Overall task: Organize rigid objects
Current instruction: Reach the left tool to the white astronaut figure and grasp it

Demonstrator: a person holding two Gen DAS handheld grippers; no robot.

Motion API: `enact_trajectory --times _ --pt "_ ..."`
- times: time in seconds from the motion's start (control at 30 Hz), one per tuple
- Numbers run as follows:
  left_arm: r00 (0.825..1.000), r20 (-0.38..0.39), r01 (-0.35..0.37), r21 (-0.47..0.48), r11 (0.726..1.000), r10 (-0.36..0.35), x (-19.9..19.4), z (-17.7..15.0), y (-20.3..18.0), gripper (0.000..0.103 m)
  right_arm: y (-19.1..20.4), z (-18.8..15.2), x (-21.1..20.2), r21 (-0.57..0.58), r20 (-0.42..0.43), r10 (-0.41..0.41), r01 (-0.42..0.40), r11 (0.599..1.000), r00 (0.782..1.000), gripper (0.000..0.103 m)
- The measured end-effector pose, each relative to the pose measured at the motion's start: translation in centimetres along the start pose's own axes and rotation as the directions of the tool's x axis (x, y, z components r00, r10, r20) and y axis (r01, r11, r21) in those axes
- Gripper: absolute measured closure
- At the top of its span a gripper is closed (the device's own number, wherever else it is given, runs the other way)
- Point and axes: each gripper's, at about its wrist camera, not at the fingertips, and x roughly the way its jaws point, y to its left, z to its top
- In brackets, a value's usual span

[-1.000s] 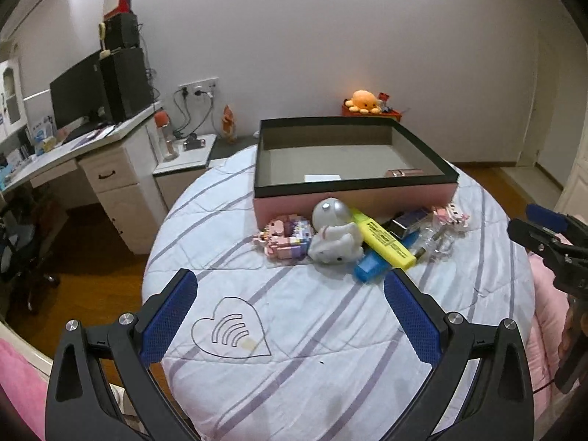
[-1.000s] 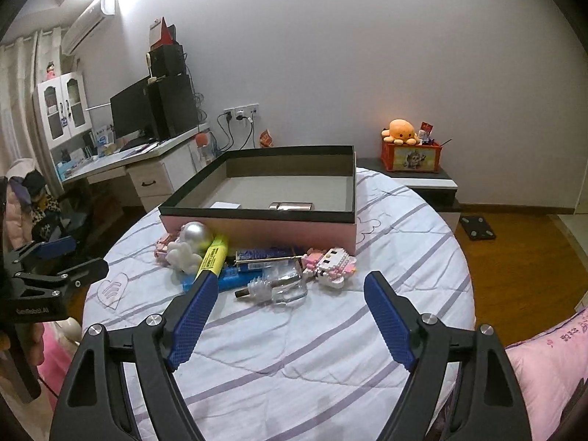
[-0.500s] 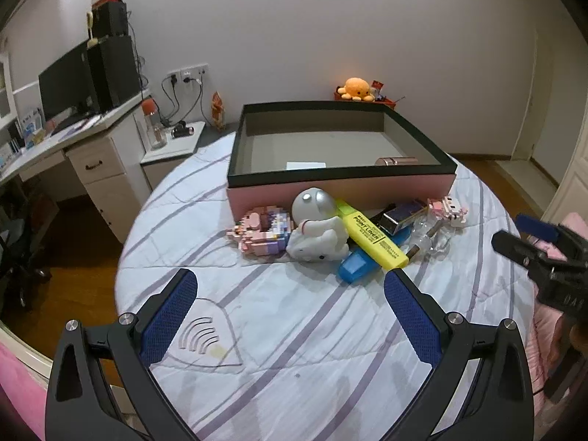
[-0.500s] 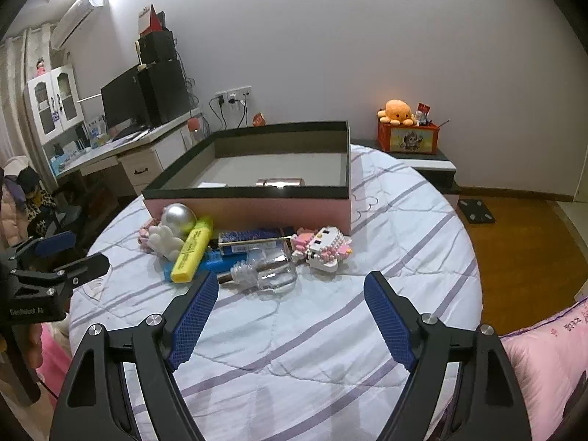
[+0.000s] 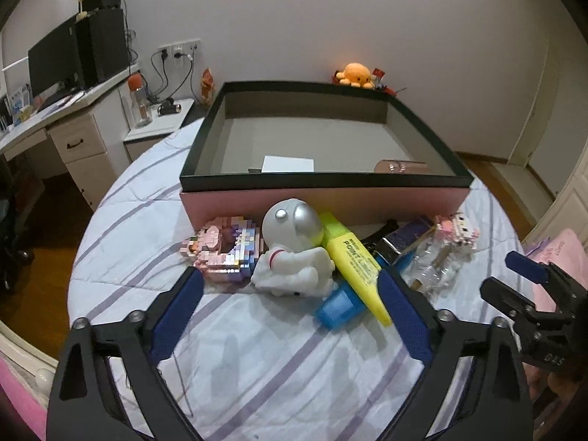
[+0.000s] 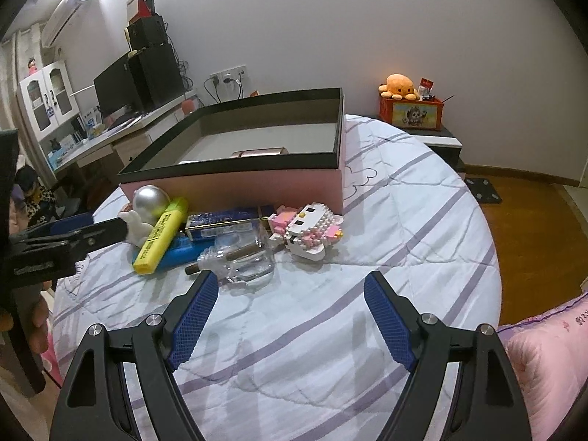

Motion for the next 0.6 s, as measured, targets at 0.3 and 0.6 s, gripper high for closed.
enact_trajectory --times 0.3,0.6 --pt "0.995 -0.088 -0.048 0.001 0.999 0.048 3.3 0.4 0.3 0.017 -0.9 0.4 1.0 0.016 -0.015 0.020 -0.020 1.000 1.000 0.020" --pt "0.995 -0.081 -0.054 0.067 0.996 0.059 3.0 0.3 -0.2 0.039 -0.8 0.0 1.4 0.028 -0.031 0.027 -0.026 0.999 0.999 0.020"
